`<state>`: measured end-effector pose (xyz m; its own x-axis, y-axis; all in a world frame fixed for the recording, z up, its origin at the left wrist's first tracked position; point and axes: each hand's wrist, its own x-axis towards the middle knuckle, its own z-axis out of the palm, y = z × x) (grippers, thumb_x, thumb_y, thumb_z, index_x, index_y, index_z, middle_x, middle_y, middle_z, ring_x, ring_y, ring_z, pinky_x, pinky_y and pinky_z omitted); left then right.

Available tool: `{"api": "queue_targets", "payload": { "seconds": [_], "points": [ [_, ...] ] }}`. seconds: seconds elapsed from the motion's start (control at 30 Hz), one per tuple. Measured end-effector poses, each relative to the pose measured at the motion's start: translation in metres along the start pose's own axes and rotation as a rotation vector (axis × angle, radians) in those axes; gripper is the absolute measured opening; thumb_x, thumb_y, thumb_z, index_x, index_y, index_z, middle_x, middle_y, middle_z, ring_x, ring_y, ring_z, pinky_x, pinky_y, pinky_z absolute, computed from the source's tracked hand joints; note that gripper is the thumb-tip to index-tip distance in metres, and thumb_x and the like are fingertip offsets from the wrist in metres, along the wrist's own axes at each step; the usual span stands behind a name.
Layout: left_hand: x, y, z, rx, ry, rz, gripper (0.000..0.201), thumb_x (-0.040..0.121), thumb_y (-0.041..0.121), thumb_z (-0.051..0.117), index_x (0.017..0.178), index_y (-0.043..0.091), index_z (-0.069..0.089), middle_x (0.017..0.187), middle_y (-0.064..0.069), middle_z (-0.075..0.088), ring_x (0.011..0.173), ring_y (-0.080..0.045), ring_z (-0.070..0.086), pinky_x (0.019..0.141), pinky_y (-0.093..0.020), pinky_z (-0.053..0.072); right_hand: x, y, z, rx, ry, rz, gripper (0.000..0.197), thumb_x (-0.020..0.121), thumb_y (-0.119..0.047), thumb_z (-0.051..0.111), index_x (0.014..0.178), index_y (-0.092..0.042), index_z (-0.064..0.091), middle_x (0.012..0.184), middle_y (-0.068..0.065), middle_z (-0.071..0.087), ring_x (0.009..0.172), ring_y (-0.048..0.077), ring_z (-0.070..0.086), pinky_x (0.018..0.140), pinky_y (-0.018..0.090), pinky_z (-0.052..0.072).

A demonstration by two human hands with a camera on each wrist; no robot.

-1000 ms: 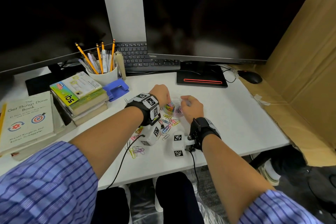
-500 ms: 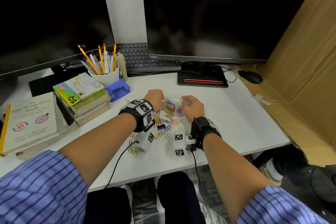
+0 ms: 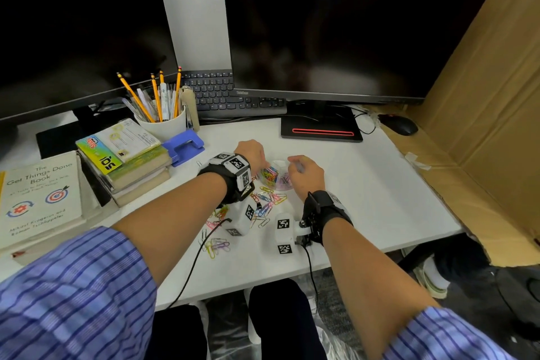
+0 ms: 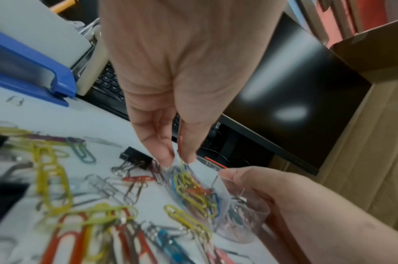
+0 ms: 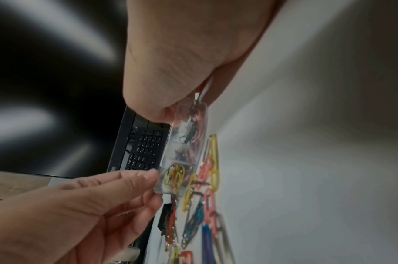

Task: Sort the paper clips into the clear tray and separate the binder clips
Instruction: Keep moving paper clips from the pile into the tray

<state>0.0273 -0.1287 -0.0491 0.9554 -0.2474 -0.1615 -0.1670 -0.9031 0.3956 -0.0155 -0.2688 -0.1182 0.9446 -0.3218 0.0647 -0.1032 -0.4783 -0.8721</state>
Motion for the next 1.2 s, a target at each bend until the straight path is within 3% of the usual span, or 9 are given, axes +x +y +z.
{"api": "queue_targets", "payload": {
  "seconds": [0.17,0.33,0.47,0.7,0.8,0.9,1.0,1.07,1.2],
  "points": [
    [0.009,-0.005,-0.001,0.01,0.029,-0.047,0.023,0.086,0.006,0.056,0.101,0.0,0.072,0.112,-0.013,0.07,0.105,-0.028,0.066,0.087,-0.031,0.052,0.0,0.001,0.0,0.009,0.001,-0.001,0.032,0.09,-0.016,0.046,0.115,-0.014,0.065,0.122,0.008,0.064,0.108,0.026,0.06,0.095,0.033,0.049],
    [0.011,-0.003,-0.014,0.048,-0.039,0.078,0.027,0.087,0.001,0.05,0.105,-0.002,0.071,0.116,-0.015,0.068,0.11,-0.03,0.062,0.096,-0.036,0.051,0.0,0.001,0.001,0.012,0.008,-0.002,0.031,0.09,-0.016,0.046,0.114,-0.014,0.065,0.12,0.008,0.064,0.106,0.026,0.06,0.093,0.033,0.05],
    [0.012,-0.007,-0.014,0.1,-0.117,0.196,0.025,0.093,0.002,0.05,0.109,0.003,0.069,0.12,-0.012,0.065,0.114,-0.026,0.059,0.094,-0.029,0.044,0.0,0.001,0.0,0.009,0.009,-0.015,0.031,0.09,-0.016,0.045,0.113,-0.013,0.065,0.118,0.008,0.065,0.102,0.025,0.061,0.087,0.028,0.047],
    [0.005,-0.008,-0.002,0.132,-0.049,0.28,0.035,0.086,-0.01,0.044,0.103,0.01,0.066,0.119,-0.015,0.052,0.108,-0.03,0.055,0.093,-0.036,0.045,0.0,0.002,0.0,0.0,-0.003,-0.015,0.031,0.089,-0.014,0.047,0.114,-0.013,0.064,0.119,0.008,0.065,0.101,0.024,0.062,0.085,0.027,0.047],
    [-0.01,0.0,-0.006,0.077,0.009,0.316,0.027,0.085,-0.003,0.048,0.098,0.009,0.068,0.114,-0.012,0.057,0.102,-0.024,0.058,0.088,-0.031,0.047,0.0,0.002,0.0,-0.004,0.0,-0.013,0.03,0.089,-0.015,0.047,0.113,-0.013,0.065,0.119,0.007,0.065,0.101,0.024,0.062,0.084,0.026,0.046],
    [-0.037,0.011,-0.008,0.173,-0.187,0.382,0.021,0.084,0.012,0.056,0.1,0.011,0.07,0.1,-0.001,0.068,0.088,-0.013,0.058,0.078,-0.022,0.046,0.0,0.001,0.001,0.003,0.007,-0.001,0.028,0.088,-0.015,0.048,0.11,-0.016,0.065,0.116,0.006,0.066,0.093,0.022,0.062,0.082,0.027,0.047],
    [-0.052,0.016,-0.003,0.371,-0.367,0.445,0.039,0.08,0.028,0.067,0.118,0.018,0.062,0.11,-0.003,0.062,0.1,-0.019,0.058,0.084,-0.029,0.047,0.0,0.001,0.001,0.003,0.008,0.006,0.027,0.087,-0.015,0.048,0.108,-0.016,0.065,0.114,0.005,0.066,0.093,0.021,0.061,0.085,0.029,0.049],
    [-0.056,0.015,0.0,0.471,-0.397,0.48,0.056,0.077,0.035,0.072,0.128,0.022,0.054,0.119,-0.004,0.053,0.109,-0.021,0.053,0.088,-0.032,0.046,-0.001,0.0,0.001,0.01,0.014,0.014,0.027,0.086,-0.014,0.048,0.107,-0.016,0.066,0.113,0.006,0.067,0.096,0.024,0.063,0.086,0.032,0.051],
    [-0.059,0.008,0.002,0.567,-0.392,0.503,0.074,0.072,0.043,0.075,0.137,0.03,0.043,0.131,-0.002,0.044,0.121,-0.021,0.047,0.098,-0.041,0.046,-0.001,-0.002,0.001,-0.009,0.009,0.01,0.029,0.088,-0.015,0.046,0.109,-0.015,0.066,0.113,0.007,0.067,0.096,0.024,0.063,0.082,0.027,0.047]
  ]
}}
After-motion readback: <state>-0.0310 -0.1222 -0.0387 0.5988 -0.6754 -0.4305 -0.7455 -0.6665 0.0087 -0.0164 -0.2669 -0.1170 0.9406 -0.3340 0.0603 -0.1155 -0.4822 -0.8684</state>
